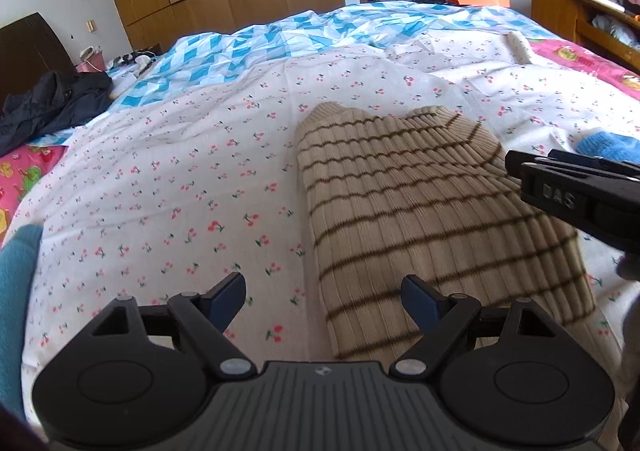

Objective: Fold small clothes

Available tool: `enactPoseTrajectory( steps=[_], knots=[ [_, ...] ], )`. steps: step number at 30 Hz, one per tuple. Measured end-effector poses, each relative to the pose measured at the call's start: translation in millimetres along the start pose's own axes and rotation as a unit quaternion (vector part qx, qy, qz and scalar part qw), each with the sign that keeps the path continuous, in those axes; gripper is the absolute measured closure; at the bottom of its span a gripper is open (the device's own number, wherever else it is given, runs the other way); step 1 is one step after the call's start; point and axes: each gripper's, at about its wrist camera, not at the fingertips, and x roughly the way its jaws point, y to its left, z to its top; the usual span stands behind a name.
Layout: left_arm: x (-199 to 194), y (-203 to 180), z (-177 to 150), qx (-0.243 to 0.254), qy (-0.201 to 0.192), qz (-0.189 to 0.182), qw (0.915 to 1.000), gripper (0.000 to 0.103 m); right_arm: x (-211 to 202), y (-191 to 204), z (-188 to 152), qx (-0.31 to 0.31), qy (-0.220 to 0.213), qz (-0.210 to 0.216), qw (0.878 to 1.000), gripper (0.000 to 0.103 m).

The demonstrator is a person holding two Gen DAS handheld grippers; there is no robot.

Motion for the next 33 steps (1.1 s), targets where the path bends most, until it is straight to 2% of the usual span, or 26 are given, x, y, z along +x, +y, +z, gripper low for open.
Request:
enactPoseTrajectory(
  steps=[3,6,10,15,19,24,33],
  knots=[
    [-1,0,-5,-0.004,0.005,-0.009,0.9999,0.013,-12,3,-14,-0.018,0.014,0.004,1.0,0.067],
    [1,-4,-9,0.0,0.011,-0.011,0.9999,0.013,-4,-3,-27,-0.026,0.054,-0.016,0.998,0.067],
    [3,-6,-13,0.005,0.022,-0.01,0.9997,0.013,5,-15,-31,-0.001,0.076,-0.022,0.997,0.067],
    [7,-5,-18,0.007,0.037,-0.011,0.9992,0.013,7,-8,-38,-0.03,0.077,-0.033,0.996,0.067],
    [2,-5,-22,0.01,0.037,-0.01,0.9992,0.013,3,-11,-37,-0.012,0.078,-0.031,0.996,0.067],
    [-5,-4,-27,0.005,0.034,-0.015,0.9993,0.013,-16,-11,-37,-0.006,0.056,-0.029,0.998,0.067],
    [-5,-12,-38,0.004,0.052,-0.031,0.9981,0.013,-48,-8,-48,-0.01,0.057,-0.042,0.997,0.062]
  ],
)
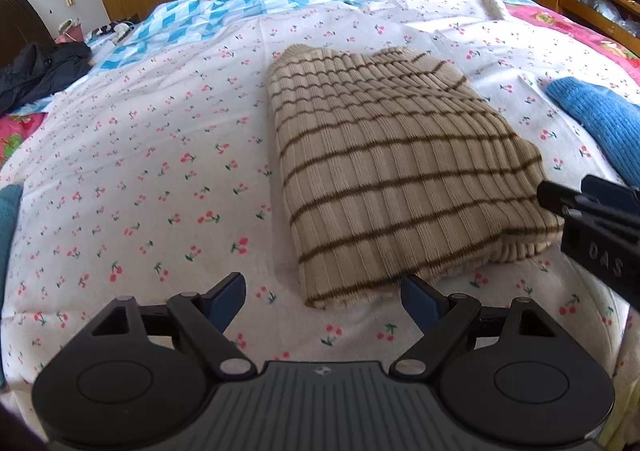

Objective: Fold small clothes

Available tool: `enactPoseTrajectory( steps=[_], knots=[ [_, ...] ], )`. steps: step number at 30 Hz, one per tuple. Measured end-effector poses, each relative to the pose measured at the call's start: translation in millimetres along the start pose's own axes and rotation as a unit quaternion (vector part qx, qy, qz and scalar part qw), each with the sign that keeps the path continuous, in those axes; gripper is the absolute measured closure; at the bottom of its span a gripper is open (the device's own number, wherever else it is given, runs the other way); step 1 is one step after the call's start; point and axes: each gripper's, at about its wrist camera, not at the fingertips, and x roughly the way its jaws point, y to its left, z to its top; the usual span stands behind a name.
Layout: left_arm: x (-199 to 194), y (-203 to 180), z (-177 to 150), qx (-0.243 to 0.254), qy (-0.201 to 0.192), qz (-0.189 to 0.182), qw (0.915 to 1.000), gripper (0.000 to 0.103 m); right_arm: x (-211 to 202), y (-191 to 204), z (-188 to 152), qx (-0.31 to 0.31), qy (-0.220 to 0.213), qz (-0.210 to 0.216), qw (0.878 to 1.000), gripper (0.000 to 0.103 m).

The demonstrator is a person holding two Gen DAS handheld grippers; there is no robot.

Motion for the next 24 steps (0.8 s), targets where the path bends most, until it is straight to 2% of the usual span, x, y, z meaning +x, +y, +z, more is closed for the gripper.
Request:
enactPoseTrajectory(
  steps=[7,17,24],
  knots=[
    [-7,2,-10,-0.005,0.0,-0.02,0.9998,0.013,-9,11,-7,0.0,0.022,0.008,1.0,0.062],
    [-12,11,-23,-0.017,0.006,-0.016,0.9997,0.013,-28,29,-18,-0.019,0.034,0.008,0.999,0.056],
    [-14,9,-30,-0.004,0.007,-0.004,1.0,0.013,-36,38,-21,-0.038,0.029,0.002,0.999,0.053]
  ],
)
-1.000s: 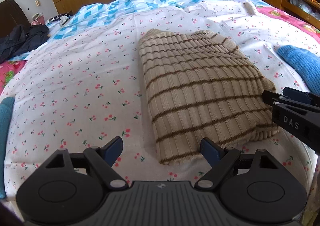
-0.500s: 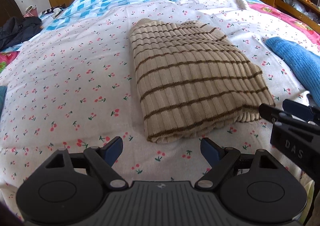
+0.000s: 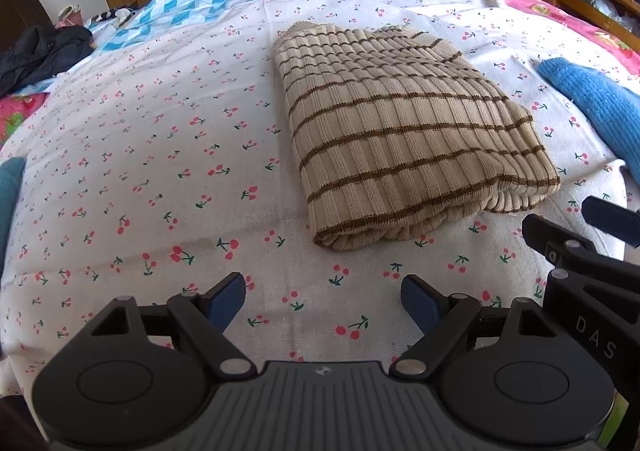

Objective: Fold small clothes

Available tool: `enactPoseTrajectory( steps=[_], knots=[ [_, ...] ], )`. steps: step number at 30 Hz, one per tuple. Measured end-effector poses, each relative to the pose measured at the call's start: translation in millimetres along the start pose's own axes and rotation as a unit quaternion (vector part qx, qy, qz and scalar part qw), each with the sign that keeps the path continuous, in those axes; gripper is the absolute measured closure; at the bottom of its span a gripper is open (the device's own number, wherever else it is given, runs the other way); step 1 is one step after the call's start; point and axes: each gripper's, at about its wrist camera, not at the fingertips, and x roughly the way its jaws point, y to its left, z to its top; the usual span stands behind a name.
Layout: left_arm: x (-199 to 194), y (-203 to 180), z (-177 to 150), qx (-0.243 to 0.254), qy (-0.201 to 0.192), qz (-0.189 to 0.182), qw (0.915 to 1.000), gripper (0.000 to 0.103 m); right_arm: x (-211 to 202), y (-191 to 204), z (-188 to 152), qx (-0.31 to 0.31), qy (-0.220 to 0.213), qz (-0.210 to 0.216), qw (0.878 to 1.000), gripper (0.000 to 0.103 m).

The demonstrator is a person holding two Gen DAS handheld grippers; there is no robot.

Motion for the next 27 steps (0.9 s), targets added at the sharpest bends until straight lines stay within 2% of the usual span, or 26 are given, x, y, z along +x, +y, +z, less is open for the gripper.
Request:
enactPoseTrajectory(
  steps=[10,27],
  knots=[
    [-4.0,6.9,-1.0,-0.019,-0.001,-0.01,0.9998,0.013,-3.9,2.6,-0.8,-0.002,0.001,-0.004,1.0,0.051],
    [-8.9,7.9,-2.6,-0.029,-0.003,-0.017,0.9994,0.013,-6.1,2.3,-1.9,0.003,0.029,-0.01,1.0,0.049]
  ],
)
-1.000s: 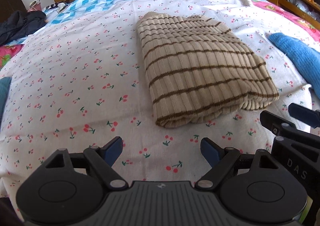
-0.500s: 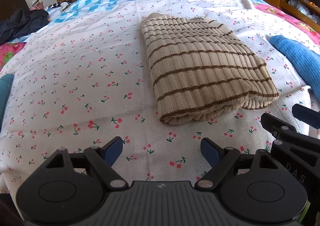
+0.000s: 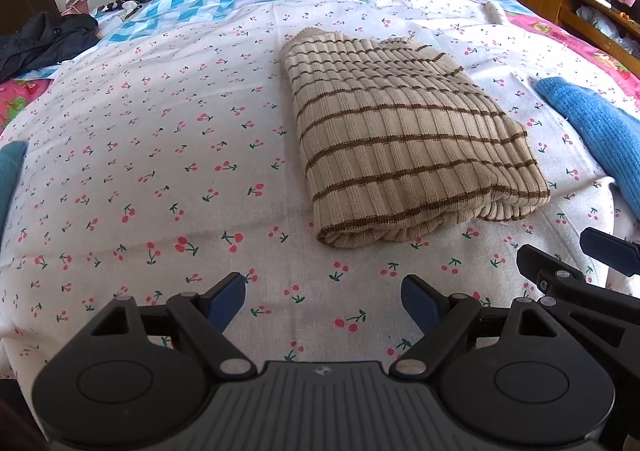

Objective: Fold small clothes

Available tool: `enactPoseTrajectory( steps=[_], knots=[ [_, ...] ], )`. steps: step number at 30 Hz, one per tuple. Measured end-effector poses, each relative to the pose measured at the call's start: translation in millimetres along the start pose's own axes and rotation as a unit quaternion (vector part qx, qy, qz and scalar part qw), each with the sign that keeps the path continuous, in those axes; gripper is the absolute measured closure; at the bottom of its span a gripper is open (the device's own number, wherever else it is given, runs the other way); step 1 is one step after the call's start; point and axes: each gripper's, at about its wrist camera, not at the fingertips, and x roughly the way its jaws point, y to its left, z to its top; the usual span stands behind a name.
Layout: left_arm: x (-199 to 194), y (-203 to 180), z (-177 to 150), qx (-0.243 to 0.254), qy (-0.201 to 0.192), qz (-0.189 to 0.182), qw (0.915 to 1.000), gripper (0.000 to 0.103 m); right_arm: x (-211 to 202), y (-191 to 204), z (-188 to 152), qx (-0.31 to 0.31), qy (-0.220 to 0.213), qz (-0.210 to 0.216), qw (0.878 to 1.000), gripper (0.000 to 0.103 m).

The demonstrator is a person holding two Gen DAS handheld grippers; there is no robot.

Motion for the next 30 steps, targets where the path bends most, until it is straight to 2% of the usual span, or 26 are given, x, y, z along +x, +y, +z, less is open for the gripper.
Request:
enactPoseTrajectory(
  steps=[30],
  knots=[
    [3.6,-2.2,-2.2,-0.006,0.027,0.003,0.9996,0.014,3.5,-1.9,-0.6,-0.001,0.032,-0.001,1.0,0.049]
  ],
)
